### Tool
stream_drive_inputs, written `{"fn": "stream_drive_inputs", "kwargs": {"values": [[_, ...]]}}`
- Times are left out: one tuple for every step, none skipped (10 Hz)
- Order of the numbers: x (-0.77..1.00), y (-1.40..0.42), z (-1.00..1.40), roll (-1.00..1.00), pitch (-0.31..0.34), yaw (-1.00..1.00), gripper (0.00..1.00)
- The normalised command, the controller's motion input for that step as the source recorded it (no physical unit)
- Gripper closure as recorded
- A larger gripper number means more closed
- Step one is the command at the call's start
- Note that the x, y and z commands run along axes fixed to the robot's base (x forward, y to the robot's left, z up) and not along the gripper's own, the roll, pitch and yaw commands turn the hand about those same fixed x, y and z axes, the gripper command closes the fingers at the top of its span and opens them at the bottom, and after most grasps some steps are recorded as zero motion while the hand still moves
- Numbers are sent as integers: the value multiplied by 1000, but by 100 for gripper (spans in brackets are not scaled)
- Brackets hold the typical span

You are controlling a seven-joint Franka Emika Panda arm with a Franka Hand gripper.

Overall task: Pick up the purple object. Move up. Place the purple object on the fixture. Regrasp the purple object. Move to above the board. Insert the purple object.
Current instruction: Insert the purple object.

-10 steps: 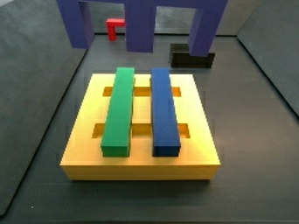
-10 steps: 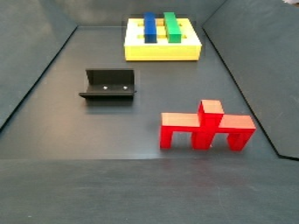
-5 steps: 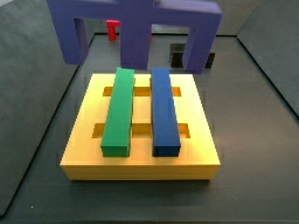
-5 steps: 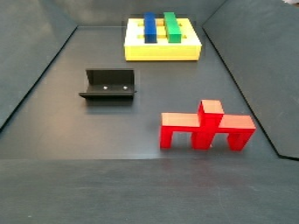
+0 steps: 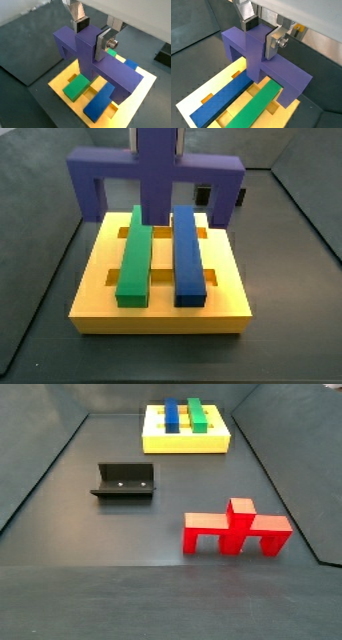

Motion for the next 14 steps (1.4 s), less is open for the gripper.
{"fn": "stream_drive_inputs", "kwargs": {"values": [[3, 0, -403, -103, -410, 0, 100], [-37, 0, -431, -3, -403, 0, 100], [-37, -6, -391, 120, -364, 0, 100], [0, 0, -369, 236, -81, 0, 100], [0, 0, -426, 176, 0, 0, 100], [0, -103, -326, 173, -4, 23, 100], [0, -126, -257, 141, -10, 117, 100], [80, -120, -243, 144, -14, 200, 100], [0, -29, -186, 133, -4, 97, 100], [31, -54, -206, 54, 0, 51, 100], [111, 0, -194, 9, 0, 0, 100], [117, -57, -114, 0, 0, 0, 100], [57, -86, -100, 0, 0, 0, 100], [11, -31, -154, 1, 0, 0, 100]]}}
